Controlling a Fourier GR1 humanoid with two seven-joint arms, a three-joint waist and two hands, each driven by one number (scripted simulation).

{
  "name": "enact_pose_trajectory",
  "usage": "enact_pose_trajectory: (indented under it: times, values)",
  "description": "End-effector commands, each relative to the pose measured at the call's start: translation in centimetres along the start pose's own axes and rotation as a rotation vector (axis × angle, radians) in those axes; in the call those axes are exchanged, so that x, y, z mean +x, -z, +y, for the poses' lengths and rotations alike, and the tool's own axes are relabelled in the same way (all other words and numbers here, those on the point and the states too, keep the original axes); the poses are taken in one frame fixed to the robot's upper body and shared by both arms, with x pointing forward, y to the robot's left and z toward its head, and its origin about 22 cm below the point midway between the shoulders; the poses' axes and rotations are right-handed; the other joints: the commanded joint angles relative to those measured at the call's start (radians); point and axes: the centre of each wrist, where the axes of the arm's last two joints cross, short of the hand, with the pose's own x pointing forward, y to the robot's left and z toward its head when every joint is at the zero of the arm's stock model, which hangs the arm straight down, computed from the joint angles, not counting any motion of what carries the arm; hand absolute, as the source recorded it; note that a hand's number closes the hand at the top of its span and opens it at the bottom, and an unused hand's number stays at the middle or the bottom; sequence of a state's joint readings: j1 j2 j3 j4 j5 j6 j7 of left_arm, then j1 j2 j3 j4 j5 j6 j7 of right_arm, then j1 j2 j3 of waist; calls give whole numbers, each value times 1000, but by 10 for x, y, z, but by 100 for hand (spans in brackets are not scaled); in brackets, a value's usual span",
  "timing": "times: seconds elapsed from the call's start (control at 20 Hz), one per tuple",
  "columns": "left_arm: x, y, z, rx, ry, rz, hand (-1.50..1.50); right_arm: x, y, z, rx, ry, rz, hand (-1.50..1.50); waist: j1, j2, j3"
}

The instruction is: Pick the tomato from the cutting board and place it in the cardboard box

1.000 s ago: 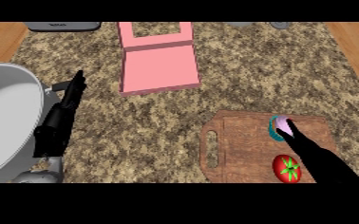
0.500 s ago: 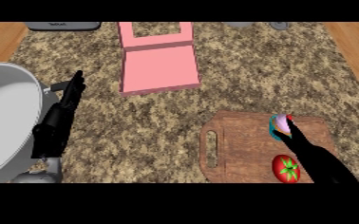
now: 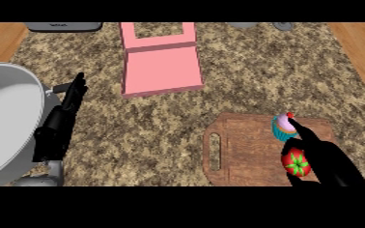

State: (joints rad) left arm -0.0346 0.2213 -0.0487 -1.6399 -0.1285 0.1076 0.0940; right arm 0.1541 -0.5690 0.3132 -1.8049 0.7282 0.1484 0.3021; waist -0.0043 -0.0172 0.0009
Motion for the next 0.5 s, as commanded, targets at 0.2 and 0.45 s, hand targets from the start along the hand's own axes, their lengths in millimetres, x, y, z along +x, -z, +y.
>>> enact_pose_trajectory:
  times: [0.2,0.45]
  values:
    - [2,3,-23,-112,17,3,0,19,64,-83,-72,-240,-323,150,204,72,4]
    - [17,12,-35,-174,15,-41,0,22,91,-122,-105,-294,-469,150,253,94,7]
